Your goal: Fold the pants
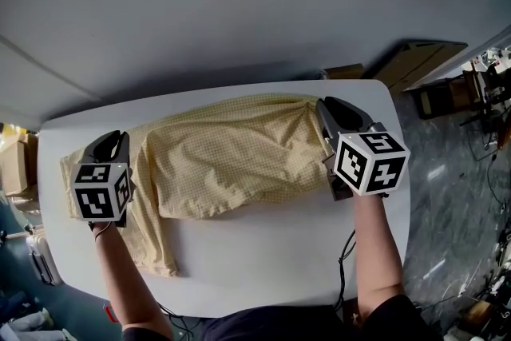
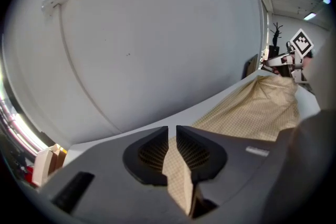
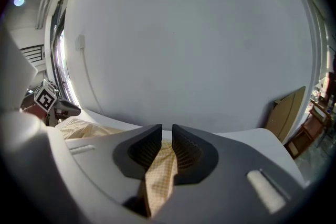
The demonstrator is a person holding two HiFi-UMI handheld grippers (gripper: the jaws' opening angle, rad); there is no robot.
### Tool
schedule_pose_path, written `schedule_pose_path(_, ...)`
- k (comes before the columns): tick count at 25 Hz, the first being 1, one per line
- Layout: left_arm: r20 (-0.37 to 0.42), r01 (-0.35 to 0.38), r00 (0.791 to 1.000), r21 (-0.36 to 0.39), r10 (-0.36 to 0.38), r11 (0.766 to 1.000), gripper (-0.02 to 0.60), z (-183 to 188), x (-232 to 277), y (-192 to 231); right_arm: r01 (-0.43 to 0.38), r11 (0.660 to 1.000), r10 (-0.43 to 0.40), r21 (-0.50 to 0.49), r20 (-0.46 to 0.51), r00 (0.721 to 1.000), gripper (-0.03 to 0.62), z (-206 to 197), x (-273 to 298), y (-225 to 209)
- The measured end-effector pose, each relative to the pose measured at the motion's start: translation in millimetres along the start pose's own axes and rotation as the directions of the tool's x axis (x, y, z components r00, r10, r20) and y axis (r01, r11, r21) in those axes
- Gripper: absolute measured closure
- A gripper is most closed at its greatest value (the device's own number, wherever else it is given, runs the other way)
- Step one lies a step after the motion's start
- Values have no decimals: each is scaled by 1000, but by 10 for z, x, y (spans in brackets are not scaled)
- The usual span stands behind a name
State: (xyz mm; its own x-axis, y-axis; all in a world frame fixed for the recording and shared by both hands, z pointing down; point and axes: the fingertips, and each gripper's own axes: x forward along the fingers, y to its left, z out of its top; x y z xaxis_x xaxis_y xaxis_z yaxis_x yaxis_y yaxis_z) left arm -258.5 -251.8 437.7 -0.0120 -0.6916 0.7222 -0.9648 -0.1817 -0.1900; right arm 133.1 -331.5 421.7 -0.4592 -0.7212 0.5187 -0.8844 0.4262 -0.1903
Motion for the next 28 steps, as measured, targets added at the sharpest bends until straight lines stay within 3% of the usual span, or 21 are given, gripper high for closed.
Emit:
schedule_pose_path(5,-37,161,987,115,-158,980,549,19,-13,-704,8,999,-10,-44,-32,999,534,-163,-218,11)
schedule_pose_path(10,-59,326,945,192,-320,926,555,-7,-36,-1538,43,999,-45,-32,-58,997,534,-355,-468,-164)
schedule_pose_path(15,-76,442,896,245,-437,863,563,-5,-117,-2245,108,994,-109,-20,-61,992,536,-438,-766,-478)
schedule_pose_path(21,-67,524,844,310,-532,793,555,91,-226,-2877,187,982,-184,19,-90,979,506,-676,-1127,-941)
schedule_pose_path(26,-113,582,808,306,-578,754,540,47,-188,-3206,125,990,-117,60,-132,984,457,-851,-1183,-970)
schedule_pose_path(28,-154,593,803,311,-576,743,538,-49,-149,-3281,111,990,-97,87,-144,985,442,-900,-1117,-992)
